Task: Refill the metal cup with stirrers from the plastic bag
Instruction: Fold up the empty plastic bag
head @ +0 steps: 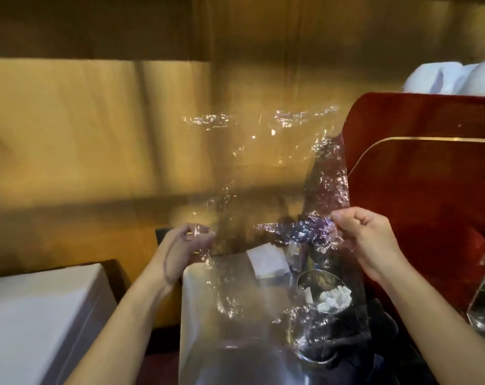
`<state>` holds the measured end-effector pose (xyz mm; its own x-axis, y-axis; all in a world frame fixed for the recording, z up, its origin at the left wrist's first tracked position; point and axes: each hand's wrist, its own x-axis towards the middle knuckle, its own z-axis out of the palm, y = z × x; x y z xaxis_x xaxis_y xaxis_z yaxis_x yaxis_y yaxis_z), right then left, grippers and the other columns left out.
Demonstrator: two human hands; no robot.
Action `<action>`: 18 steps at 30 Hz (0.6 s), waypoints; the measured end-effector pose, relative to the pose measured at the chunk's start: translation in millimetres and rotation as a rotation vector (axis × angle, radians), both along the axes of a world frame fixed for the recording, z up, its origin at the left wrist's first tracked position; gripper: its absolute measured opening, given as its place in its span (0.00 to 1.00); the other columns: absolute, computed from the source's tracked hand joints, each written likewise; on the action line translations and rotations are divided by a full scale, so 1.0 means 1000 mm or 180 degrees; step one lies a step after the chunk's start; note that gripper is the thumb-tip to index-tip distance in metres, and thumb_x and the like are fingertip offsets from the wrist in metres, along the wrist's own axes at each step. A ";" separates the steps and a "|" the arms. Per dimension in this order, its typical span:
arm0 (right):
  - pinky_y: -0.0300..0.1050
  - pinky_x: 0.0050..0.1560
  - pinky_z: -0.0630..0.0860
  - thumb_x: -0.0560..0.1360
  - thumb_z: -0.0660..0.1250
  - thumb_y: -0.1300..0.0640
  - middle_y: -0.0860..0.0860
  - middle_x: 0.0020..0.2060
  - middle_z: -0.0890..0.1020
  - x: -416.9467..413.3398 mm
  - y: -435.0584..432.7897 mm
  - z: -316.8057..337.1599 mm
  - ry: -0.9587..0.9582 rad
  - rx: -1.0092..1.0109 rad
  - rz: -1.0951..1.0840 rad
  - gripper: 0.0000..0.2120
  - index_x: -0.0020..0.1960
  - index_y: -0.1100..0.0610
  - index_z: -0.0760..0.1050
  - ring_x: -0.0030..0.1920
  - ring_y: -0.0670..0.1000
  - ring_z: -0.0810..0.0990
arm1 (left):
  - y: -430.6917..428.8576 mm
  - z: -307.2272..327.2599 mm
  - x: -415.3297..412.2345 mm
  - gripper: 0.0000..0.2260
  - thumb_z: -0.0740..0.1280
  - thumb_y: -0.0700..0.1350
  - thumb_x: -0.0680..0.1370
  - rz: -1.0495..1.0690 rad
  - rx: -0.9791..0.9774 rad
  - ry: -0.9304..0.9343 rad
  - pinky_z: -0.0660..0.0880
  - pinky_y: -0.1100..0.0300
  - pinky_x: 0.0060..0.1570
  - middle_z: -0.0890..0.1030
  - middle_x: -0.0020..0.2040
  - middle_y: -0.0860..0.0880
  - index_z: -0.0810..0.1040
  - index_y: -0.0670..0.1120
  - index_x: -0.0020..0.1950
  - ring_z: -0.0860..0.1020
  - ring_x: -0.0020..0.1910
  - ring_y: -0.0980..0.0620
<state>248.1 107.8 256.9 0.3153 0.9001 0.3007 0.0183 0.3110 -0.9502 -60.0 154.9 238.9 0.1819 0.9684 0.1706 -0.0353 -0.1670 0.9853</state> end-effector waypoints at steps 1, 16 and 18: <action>0.43 0.32 0.74 0.72 0.67 0.61 0.58 0.33 0.78 -0.004 0.001 -0.004 -0.0029 -0.0101 0.0062 0.07 0.36 0.58 0.78 0.34 0.53 0.75 | -0.004 -0.004 -0.005 0.07 0.70 0.41 0.73 0.0082 -0.0013 0.0064 0.74 0.56 0.42 0.80 0.39 0.46 0.77 0.41 0.48 0.78 0.39 0.49; 0.39 0.26 0.79 0.63 0.70 0.58 0.52 0.26 0.78 -0.037 0.009 -0.016 -0.0027 -0.0342 0.1022 0.14 0.46 0.64 0.78 0.26 0.50 0.81 | -0.028 -0.012 -0.070 0.14 0.62 0.40 0.78 0.0533 0.0533 0.0134 0.72 0.68 0.29 0.78 0.27 0.52 0.80 0.48 0.34 0.74 0.26 0.57; 0.41 0.30 0.79 0.64 0.70 0.57 0.53 0.28 0.78 -0.037 0.009 -0.017 -0.0067 -0.0326 0.1111 0.15 0.47 0.65 0.79 0.28 0.49 0.81 | -0.030 -0.013 -0.073 0.14 0.61 0.39 0.78 0.0499 0.0468 0.0072 0.74 0.67 0.29 0.78 0.28 0.52 0.81 0.47 0.36 0.74 0.26 0.55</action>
